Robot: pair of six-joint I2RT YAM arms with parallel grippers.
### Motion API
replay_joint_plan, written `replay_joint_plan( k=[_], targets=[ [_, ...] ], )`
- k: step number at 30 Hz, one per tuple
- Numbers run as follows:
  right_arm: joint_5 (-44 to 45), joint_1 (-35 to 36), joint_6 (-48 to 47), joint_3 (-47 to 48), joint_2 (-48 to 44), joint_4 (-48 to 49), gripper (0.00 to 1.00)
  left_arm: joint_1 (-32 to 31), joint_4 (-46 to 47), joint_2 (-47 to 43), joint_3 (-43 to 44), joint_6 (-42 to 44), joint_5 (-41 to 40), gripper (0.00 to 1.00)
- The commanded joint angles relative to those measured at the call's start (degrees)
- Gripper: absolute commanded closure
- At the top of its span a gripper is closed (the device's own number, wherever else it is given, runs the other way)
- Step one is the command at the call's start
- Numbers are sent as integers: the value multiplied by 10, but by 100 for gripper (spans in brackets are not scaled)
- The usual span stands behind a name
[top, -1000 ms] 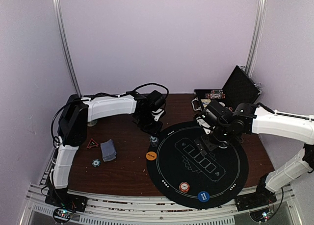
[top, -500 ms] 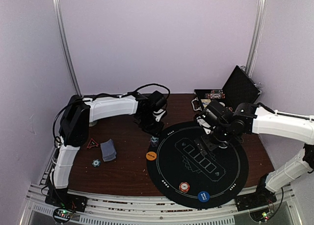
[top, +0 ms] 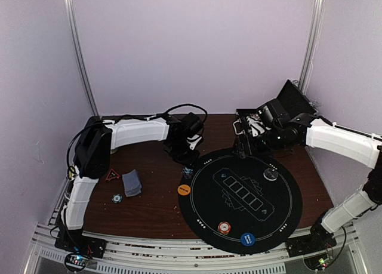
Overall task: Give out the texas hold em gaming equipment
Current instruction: Pass from the left arm to the right
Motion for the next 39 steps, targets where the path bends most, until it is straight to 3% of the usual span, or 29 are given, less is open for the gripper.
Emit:
replay_joint_plan(
  k=[1,4,7,16,23,39],
  targets=[
    [-169,-72,88,1,57,186,10,-2,24,-7,-5,9,5,77],
    [-243,-102,135,17,131,262,26,-2,29,-8,-14,8,8,77],
    [-268,-100,137,58,202,263,40,-2,33,-7,-16,8,10,76],
    [-338,-86,194,100,336,359,45,-2,37,-7,-18,8,7,76],
    [-383,-54,196,171,435,349,48,-2,37,-10,-20,8,5,76],
    [-434,-30,244,187,489,405,60,-2,37,-10,-19,13,-1,77]
  ],
)
